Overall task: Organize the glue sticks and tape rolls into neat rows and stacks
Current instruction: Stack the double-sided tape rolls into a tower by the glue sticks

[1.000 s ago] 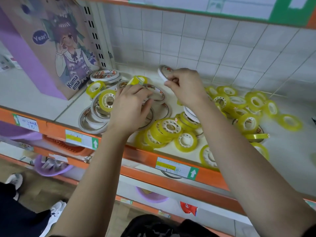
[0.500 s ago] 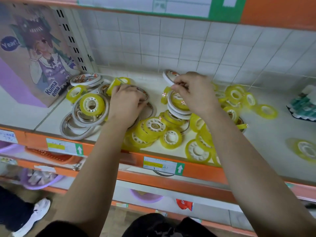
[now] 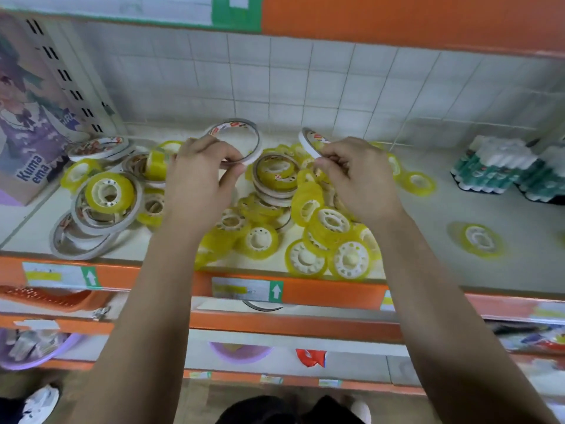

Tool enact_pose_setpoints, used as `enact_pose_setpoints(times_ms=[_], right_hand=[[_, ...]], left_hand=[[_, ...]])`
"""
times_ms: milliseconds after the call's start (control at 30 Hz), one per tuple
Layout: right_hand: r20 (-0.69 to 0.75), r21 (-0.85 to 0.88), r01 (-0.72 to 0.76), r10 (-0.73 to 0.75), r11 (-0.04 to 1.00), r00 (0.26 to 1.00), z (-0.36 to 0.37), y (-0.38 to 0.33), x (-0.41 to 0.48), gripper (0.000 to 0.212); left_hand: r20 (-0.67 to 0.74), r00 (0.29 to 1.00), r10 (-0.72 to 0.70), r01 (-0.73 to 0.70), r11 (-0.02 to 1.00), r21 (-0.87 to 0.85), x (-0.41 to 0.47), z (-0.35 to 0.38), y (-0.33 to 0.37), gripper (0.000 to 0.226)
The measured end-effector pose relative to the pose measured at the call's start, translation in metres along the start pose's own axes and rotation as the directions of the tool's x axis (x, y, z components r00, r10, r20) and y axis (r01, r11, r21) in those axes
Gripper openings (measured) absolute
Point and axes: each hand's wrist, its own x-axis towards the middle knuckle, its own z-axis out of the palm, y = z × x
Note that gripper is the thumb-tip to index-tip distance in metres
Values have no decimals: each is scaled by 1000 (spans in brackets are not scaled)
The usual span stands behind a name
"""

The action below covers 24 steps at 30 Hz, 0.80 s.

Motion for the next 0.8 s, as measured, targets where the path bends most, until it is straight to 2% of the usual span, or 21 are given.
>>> enact_pose_setpoints(times_ms=[300, 467, 800], right_hand=[[-144, -57, -48, 40, 997, 989, -80, 56, -44, 10], [-222, -106, -82, 56, 991, 973, -139, 104, -72, 8], [-252, -163, -125, 82, 979, 964, -263, 225, -111, 13]], left_hand=[[24, 993, 115, -109, 979, -170, 2, 35, 105, 20], [14, 978, 210, -203, 958, -200, 2, 73, 174, 16], [-2, 962, 273, -263, 923, -282, 14, 165, 326, 12]])
